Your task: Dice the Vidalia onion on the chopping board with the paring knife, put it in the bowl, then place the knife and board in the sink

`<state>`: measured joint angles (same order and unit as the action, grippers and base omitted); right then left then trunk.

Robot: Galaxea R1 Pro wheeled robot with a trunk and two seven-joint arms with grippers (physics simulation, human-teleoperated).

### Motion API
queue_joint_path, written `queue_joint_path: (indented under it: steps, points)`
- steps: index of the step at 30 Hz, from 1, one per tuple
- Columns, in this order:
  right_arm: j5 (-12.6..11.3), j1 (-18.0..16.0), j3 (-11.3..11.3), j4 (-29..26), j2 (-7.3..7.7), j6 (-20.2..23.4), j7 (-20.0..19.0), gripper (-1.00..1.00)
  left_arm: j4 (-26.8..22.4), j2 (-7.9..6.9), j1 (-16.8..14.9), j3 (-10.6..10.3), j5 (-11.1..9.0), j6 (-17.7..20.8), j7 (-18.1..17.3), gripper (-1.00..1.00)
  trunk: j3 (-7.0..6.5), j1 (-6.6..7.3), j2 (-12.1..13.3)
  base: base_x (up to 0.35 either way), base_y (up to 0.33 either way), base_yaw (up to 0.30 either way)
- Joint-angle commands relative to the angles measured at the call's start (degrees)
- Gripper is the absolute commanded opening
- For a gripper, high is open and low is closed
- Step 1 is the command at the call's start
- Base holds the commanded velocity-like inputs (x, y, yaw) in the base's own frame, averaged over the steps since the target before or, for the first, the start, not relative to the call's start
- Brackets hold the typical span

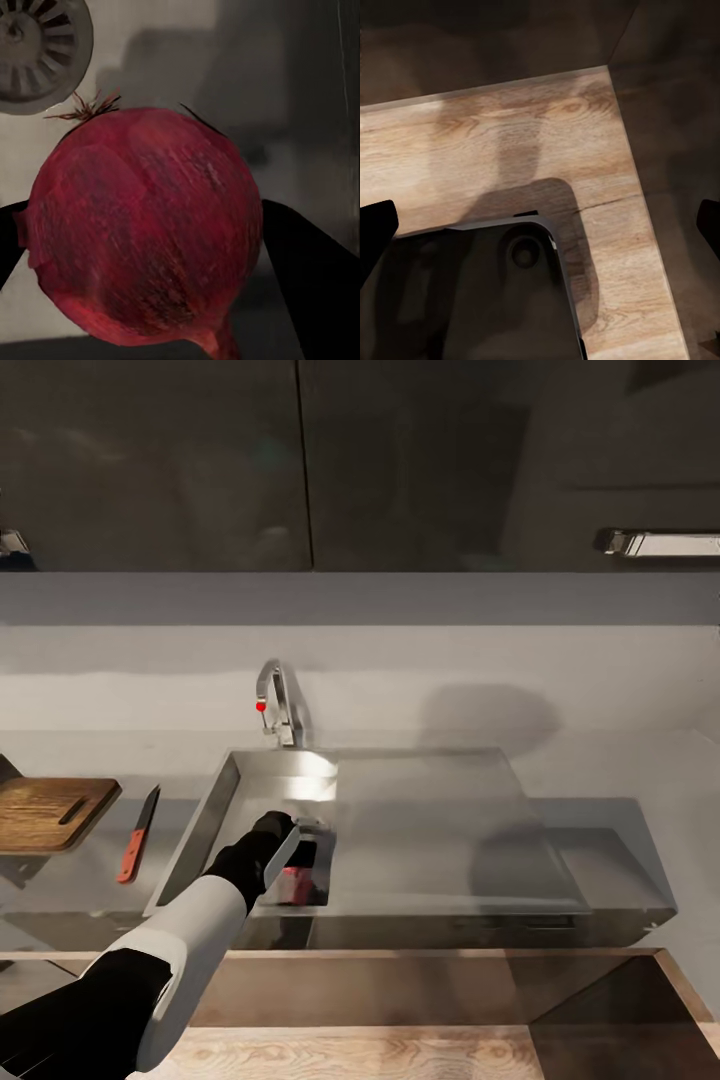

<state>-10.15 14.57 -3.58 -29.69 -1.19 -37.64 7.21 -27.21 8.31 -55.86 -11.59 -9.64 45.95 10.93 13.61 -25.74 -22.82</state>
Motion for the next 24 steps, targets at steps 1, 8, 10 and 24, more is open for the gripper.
queue_joint_path:
  steps: [1,8,10,24]
  points:
    - [-0.5,0.02,-0.38,-0.11,0.05,-0.11,0.26,1.0,-0.63,-0.04,-0.04,-0.36,-0.56,0.26,0.4,-1.0,0.01,-0.04,-0.1,0.0,0.0,0.0]
    - [-0.51,0.02,-0.34,-0.11,0.04,-0.07,0.26,1.0,-6.93,-0.13,0.11,-0.31,-0.62,0.7,0.43,-1.0,-0.59,-0.04,-0.1,0.0,0.0,0.0]
    - [-0.52,0.02,-0.35,-0.11,0.08,-0.07,0.26,1.0,-8.54,-0.13,0.2,-0.29,-0.63,1.99,0.42,-1.0,-0.75,-0.04,-0.1,0.0,0.0,0.0]
    - [-0.53,0.02,-0.33,-0.11,0.04,-0.07,0.26,1.0,-25.15,-1.83,0.66,-0.19,-0.65,12.1,0.5,-1.0,-1.84,-0.04,-0.1,0.0,0.0,0.0]
